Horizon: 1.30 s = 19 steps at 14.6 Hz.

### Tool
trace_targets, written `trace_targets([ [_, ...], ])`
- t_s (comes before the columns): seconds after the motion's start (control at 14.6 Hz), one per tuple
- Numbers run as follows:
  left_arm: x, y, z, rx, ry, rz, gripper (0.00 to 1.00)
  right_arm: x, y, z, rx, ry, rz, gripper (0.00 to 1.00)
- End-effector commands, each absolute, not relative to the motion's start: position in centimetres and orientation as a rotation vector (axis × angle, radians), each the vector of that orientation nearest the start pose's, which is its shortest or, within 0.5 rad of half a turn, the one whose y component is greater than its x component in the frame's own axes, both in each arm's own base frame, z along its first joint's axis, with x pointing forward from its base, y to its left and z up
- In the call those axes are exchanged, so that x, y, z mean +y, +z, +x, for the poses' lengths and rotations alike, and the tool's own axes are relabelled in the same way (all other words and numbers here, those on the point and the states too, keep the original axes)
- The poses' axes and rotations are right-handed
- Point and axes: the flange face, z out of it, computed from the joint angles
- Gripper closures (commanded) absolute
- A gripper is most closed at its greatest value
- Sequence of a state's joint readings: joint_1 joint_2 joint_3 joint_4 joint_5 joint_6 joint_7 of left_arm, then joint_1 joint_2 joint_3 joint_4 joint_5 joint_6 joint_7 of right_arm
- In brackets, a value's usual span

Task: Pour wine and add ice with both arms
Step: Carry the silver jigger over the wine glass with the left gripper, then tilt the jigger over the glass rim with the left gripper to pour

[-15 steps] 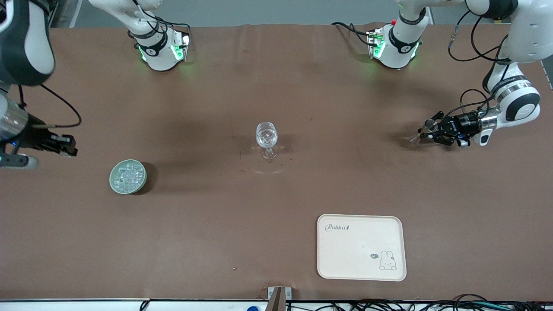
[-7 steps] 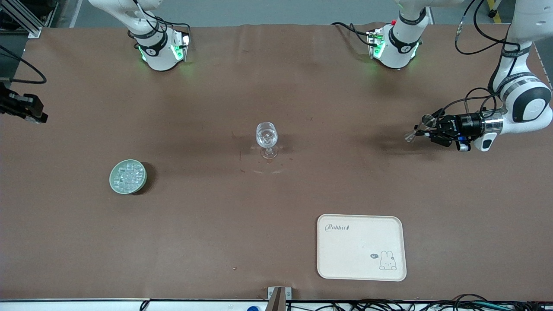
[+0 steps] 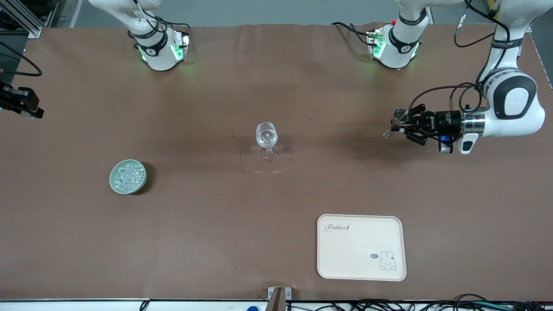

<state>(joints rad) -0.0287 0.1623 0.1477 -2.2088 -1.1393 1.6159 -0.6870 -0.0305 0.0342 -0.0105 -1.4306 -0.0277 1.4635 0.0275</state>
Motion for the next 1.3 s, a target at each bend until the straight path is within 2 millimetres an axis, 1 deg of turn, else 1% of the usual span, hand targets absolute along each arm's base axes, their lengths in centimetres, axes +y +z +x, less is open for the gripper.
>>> trace_targets([
  [0.0, -9.0, 33.1, 49.4, 1.319, -1.091, 1.728, 0.99, -2.7, 65.8, 55.4, 0.121, -0.046, -3.177, 0.98],
  [0.07, -11.5, 33.3, 49.3, 1.333, -1.095, 1.757, 0.99, -2.8, 65.5, 55.4, 0.123, -0.065, -3.177, 0.98],
  [0.14, -13.7, 33.5, 49.2, 1.352, -1.089, 1.783, 0.99, -2.8, 65.6, 55.0, 0.122, -0.087, -3.177, 0.99],
  [0.21, -15.6, 33.4, 49.1, 1.38, -1.071, 1.799, 0.99, -2.8, 65.1, 54.9, 0.121, -0.1, -3.178, 0.99],
  [0.27, -17.7, 33.4, 48.9, 1.402, -1.051, 1.814, 0.99, -2.7, 65.3, 54.7, 0.118, -0.112, -3.177, 0.99],
  [0.41, -21.2, 33.3, 48.5, 1.414, -1.034, 1.848, 0.99, -2.8, 65.3, 54.5, 0.116, -0.097, -3.178, 0.99],
  [0.62, -27.4, 33.7, 49.2, 1.472, -1.01, 1.838, 0.99, -2.8, 65.2, 54.4, 0.104, -0.075, -3.179, 0.99],
  [0.68, -28.9, 33.7, 49.4, 1.485, -1.001, 1.835, 0.99, -2.8, 65.2, 54.4, 0.104, -0.073, -3.179, 0.99],
  [1.03, -35.0, 33.0, 49.5, 1.518, -0.929, 1.851, 0.99, -2.3, 65.3, 54.3, 0.09, -0.07, -3.179, 0.99],
  [1.23, -36.9, 32.9, 50.5, 1.522, -0.91, 1.899, 0.99, -2.0, 65.3, 54.3, 0.085, -0.066, -3.18, 0.99],
])
